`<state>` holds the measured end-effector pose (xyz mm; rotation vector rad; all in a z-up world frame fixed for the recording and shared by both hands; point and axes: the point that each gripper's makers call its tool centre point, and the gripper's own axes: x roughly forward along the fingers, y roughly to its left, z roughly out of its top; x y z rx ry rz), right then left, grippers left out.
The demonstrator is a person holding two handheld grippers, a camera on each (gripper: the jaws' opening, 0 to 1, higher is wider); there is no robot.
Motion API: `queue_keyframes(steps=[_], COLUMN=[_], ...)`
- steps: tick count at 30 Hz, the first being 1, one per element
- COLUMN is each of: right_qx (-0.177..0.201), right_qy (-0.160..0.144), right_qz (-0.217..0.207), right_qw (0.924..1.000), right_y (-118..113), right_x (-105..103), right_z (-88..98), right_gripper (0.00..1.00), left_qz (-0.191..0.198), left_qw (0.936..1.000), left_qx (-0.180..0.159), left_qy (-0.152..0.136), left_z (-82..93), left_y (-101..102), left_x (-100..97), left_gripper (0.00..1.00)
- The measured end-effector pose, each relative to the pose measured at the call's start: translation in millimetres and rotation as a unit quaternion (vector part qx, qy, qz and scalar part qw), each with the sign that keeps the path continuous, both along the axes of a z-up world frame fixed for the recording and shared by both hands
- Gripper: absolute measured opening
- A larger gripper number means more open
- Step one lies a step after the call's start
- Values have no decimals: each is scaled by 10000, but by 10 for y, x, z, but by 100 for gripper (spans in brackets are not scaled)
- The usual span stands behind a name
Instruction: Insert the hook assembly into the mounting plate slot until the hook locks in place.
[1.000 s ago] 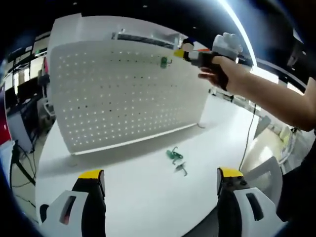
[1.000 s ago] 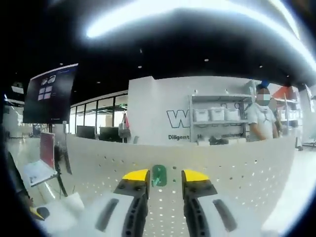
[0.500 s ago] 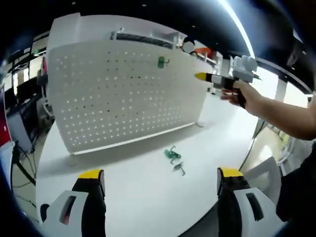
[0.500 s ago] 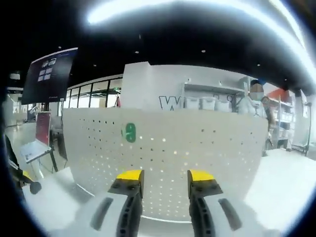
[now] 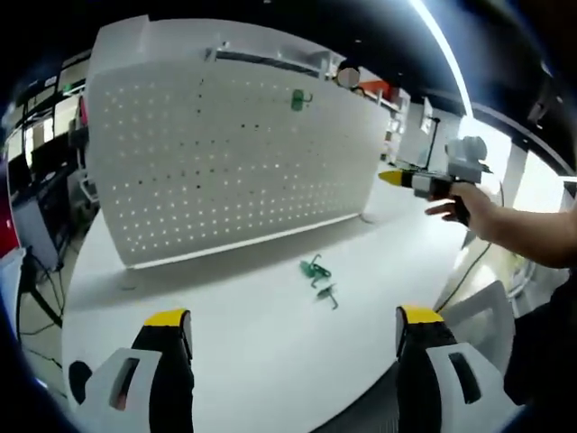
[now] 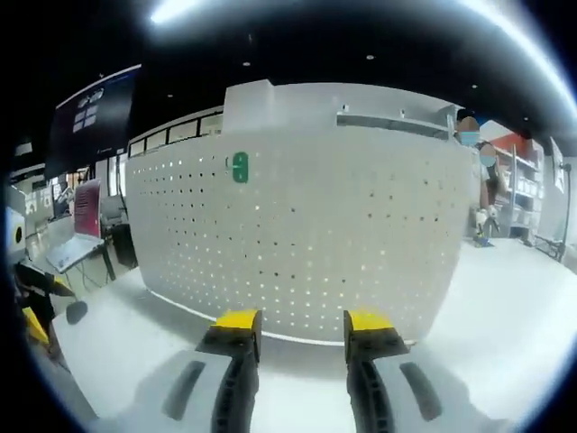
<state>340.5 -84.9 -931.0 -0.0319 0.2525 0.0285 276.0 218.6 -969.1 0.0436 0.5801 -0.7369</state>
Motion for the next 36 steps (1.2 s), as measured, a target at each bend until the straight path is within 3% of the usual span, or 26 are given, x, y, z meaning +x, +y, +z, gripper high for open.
queue_keyframes(steps=[6,16,26,36], right_qx=[-196,-219,-366,-656], right_qy=[538,1089,1369,1734], right_qz=[437,910,1467,2093], right_qw=[9974,9896,9790,9601], right_y=[167,466,763,1062], right_x=[-285,-602,-729,-715], right_z=[-355,-766,-953,-1237], right_gripper=[32,31,29,27], left_qz=[14,33,36,90], left_qw=[9999,9996,9992,9988], left_qx=[11,32,71,81], left_qy=[116,291,381,469], left_z=[-93,-216,-265,-314], left_y=[9,23,53,90], left_x=[-46,-117,-161,-174], left_gripper=[95,94,94,94])
